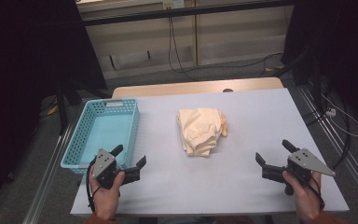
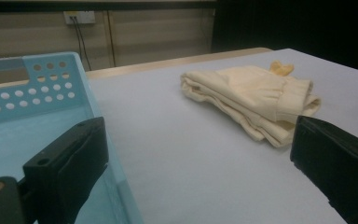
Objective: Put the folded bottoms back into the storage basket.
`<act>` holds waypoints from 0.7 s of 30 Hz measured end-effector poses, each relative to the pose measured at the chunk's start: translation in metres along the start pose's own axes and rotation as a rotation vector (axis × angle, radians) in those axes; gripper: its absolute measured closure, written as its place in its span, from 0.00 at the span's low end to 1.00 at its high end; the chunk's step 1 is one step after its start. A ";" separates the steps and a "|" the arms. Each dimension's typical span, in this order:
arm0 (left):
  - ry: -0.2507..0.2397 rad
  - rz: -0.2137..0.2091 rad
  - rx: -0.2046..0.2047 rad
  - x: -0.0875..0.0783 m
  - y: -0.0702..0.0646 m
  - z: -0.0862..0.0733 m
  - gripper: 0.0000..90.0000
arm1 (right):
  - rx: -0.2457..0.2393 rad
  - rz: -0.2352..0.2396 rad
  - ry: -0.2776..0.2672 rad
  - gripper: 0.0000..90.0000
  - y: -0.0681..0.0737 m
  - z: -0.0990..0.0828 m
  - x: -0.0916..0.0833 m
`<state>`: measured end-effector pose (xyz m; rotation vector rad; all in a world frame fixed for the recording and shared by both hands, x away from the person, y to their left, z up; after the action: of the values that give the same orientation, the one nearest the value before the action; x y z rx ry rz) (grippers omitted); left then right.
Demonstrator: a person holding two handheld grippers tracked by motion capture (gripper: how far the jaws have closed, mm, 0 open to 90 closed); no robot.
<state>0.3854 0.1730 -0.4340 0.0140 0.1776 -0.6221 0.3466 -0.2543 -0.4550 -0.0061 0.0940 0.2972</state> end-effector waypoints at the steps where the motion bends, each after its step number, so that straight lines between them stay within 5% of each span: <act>1: 0.002 -0.002 -0.001 0.000 -0.001 0.000 0.05 | -0.001 0.003 0.003 0.00 0.000 -0.001 0.000; 10: 0.028 0.008 0.012 0.002 -0.004 -0.001 0.04 | 0.017 0.025 0.018 0.00 0.002 -0.004 0.002; 14: 0.039 -0.040 -0.003 0.005 -0.012 0.001 0.05 | 0.020 0.033 0.021 0.00 0.002 -0.005 0.003; 21: 0.077 -0.091 0.033 0.014 -0.028 0.000 0.06 | 0.022 0.041 0.024 0.00 0.003 -0.005 0.003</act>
<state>0.3802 0.1421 -0.4350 0.0621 0.2440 -0.7162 0.3477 -0.2508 -0.4601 0.0143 0.1211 0.3373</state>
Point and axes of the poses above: each handheld gripper's, and its own axes: x roughly forward along the jaws, z roughly out of its top, y roughly to its left, the point moved 9 cm from there along x, roughly forward along the jaws, and after that the axes turned 7 degrees about -y, right-handed, at the moved point
